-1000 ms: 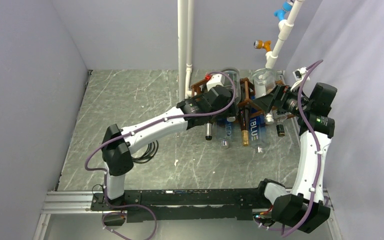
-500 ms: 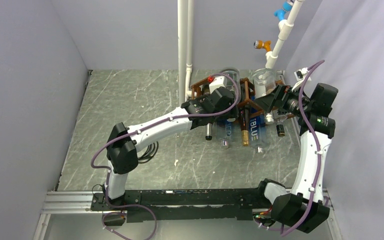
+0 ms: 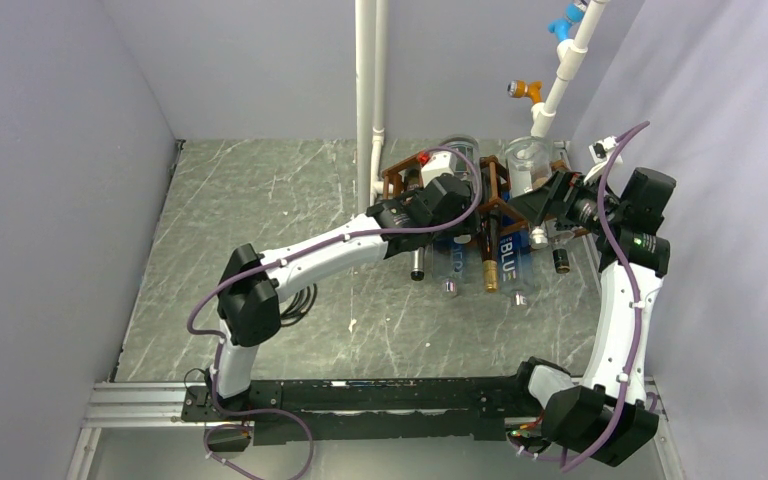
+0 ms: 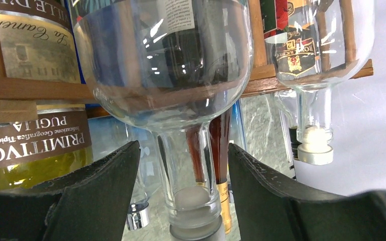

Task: Take the wine bottle off the wine rack
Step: Pick up the wine bottle from the wine rack.

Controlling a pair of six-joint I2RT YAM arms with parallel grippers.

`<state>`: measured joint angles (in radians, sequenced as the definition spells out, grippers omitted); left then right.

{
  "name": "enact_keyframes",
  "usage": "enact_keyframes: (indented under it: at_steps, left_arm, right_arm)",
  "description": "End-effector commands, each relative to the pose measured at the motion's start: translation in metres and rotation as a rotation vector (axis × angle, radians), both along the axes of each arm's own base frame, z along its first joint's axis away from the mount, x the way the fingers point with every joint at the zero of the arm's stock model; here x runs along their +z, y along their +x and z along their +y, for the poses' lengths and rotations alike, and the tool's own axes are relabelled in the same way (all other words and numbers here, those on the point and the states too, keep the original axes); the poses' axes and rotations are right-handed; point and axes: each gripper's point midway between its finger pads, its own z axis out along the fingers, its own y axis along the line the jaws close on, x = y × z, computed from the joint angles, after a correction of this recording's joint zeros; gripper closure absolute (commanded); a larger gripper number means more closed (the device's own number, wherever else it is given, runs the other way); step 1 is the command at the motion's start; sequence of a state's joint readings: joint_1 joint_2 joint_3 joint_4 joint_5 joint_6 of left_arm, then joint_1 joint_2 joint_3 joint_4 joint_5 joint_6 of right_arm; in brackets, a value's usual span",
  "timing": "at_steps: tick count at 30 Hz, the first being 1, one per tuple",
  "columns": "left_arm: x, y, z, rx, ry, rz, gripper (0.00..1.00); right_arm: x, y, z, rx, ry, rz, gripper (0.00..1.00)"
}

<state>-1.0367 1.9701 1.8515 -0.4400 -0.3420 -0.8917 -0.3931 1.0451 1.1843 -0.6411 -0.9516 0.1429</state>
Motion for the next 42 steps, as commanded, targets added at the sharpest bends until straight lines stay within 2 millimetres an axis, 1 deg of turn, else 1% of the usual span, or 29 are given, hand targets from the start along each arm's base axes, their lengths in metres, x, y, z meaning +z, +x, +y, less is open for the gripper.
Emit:
enact_keyframes:
  at_steps: [1, 6, 18, 22, 25, 27, 29, 31, 32, 34, 36, 38, 42]
  left_arm:
    - [0.022, 0.015, -0.005, 0.021, -0.05, -0.053, 0.31]
    - [0.02, 0.022, -0.003, 0.031, -0.052, -0.044, 0.32]
    - [0.008, 0.026, -0.008, 0.029, -0.049, -0.024, 0.36]
    - [0.006, 0.026, -0.009, 0.027, -0.05, -0.024, 0.38]
    - [0.005, 0.026, -0.01, 0.024, -0.049, -0.025, 0.42]
    - [0.004, 0.026, -0.01, 0.022, -0.05, -0.026, 0.48]
    - [0.004, 0.026, -0.01, 0.021, -0.05, -0.026, 0.5]
    - [0.006, 0.026, -0.01, 0.018, -0.054, -0.032, 0.55]
    - [0.007, 0.026, -0.01, 0.013, -0.055, -0.035, 0.6]
    - [0.011, 0.025, -0.01, 0.008, -0.066, -0.047, 0.76]
    - [0.017, 0.024, -0.008, 0.001, -0.08, -0.064, 0.9]
    - [0.024, 0.023, -0.007, -0.009, -0.098, -0.087, 1.0]
    - [0.042, 0.02, -0.001, -0.023, -0.134, -0.146, 1.0]
  right_arm:
    - [0.011, 0.001, -0.002, -0.012, -0.006, -0.043, 0.0]
    - [0.01, 0.001, -0.003, -0.016, -0.006, -0.041, 0.0]
    - [0.009, 0.002, -0.004, -0.02, -0.003, -0.036, 0.0]
    - [0.009, 0.002, -0.004, -0.022, -0.002, -0.036, 0.0]
    - [0.009, 0.002, -0.004, -0.022, -0.001, -0.036, 0.0]
    - [0.009, 0.002, -0.004, -0.022, -0.001, -0.036, 0.0]
    - [0.008, 0.002, -0.004, -0.023, -0.001, -0.035, 0.0]
    - [0.009, 0.002, -0.004, -0.023, -0.001, -0.036, 0.0]
    - [0.009, 0.002, -0.004, -0.024, -0.001, -0.036, 0.0]
    - [0.008, 0.002, -0.004, -0.024, 0.0, -0.035, 0.0]
    - [0.008, 0.002, -0.005, -0.026, 0.0, -0.033, 0.0]
    - [0.008, 0.002, -0.005, -0.027, -0.001, -0.034, 0.0]
    - [0.007, 0.001, -0.005, -0.027, -0.002, -0.033, 0.0]
